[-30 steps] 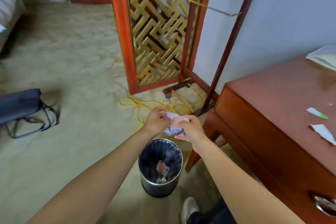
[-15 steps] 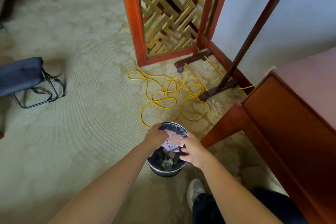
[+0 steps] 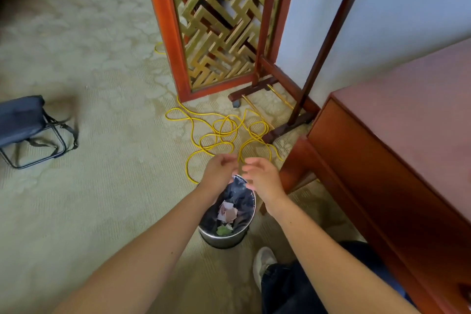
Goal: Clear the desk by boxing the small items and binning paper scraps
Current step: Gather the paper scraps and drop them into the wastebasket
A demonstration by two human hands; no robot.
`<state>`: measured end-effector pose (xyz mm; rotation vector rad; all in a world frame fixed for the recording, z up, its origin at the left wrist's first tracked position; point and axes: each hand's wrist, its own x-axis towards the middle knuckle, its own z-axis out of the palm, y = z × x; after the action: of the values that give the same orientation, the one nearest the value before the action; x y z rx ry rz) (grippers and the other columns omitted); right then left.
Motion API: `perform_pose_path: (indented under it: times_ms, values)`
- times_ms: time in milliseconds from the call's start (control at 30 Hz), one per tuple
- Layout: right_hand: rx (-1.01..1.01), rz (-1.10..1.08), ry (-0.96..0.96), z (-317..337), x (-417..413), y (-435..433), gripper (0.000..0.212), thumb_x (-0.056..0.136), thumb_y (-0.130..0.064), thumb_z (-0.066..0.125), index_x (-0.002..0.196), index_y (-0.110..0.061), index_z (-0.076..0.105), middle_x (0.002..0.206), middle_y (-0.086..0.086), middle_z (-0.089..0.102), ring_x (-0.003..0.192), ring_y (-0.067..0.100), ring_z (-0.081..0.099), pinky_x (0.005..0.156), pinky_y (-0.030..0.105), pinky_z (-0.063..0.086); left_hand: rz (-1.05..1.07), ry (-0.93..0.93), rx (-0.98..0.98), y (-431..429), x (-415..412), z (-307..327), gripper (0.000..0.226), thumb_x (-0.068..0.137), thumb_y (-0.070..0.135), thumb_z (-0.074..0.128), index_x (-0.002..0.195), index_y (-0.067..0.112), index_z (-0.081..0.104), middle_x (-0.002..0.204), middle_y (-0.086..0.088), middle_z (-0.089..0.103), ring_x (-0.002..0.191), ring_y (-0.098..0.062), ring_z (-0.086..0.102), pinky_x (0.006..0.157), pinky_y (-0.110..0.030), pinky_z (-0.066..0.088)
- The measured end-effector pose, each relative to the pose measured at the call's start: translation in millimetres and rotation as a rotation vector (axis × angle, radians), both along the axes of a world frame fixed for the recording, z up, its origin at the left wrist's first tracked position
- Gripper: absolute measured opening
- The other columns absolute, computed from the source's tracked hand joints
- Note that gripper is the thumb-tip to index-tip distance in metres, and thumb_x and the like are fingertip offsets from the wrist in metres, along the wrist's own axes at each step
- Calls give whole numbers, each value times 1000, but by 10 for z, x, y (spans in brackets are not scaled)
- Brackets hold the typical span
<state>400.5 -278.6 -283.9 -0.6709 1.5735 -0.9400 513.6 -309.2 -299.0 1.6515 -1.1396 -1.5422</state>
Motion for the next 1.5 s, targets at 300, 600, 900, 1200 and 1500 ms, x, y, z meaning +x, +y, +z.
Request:
perform_pose_path:
  times_ms: [300, 600, 900, 1200, 1500]
  values:
    - [-365, -110, 124, 1048, -323, 372, 24, 92, -1, 47, 105, -15, 61, 89, 0, 60, 68, 8, 53, 55, 15, 43, -13, 213, -234, 230, -341, 1049, 22, 98, 7, 44, 113, 9, 60, 94, -4, 64, 73, -10, 60, 70, -24, 50]
    - [-579, -156, 126, 1959, -800, 946, 29, 91, -1, 47, 114, -12, 60, 87, 1, 62, 74, 8, 60, 60, 19, 50, -161, 321, -419, 579, -864, 1851, 23, 94, 3, 44, 99, 16, 62, 91, -4, 67, 71, -10, 61, 66, -24, 51]
    - [-630, -334, 221, 2291, -1686, 1334, 23, 94, -7, 48, 112, -16, 60, 94, 2, 65, 77, 11, 62, 68, 26, 52, -371, 265, -490, 786, -1649, 2213, 18, 93, 10, 52, 100, 19, 65, 89, 2, 71, 74, -10, 64, 66, -21, 50]
    - [-452, -392, 543, 2077, -2611, 1193, 29, 88, -3, 48, 113, -13, 60, 77, -5, 55, 64, 11, 53, 63, 25, 45, -624, 57, -611, 655, -2481, 2194, 17, 93, 13, 56, 107, 18, 65, 96, 1, 69, 81, -10, 64, 71, -16, 50]
    - [-194, -181, 996, 1936, -3135, 996, 23, 88, -16, 58, 107, -28, 61, 93, -9, 59, 92, 15, 59, 83, 27, 47, -739, -259, -842, 404, -2761, 1961, 20, 88, 25, 64, 99, 41, 63, 107, 17, 58, 93, 4, 56, 89, -24, 48]
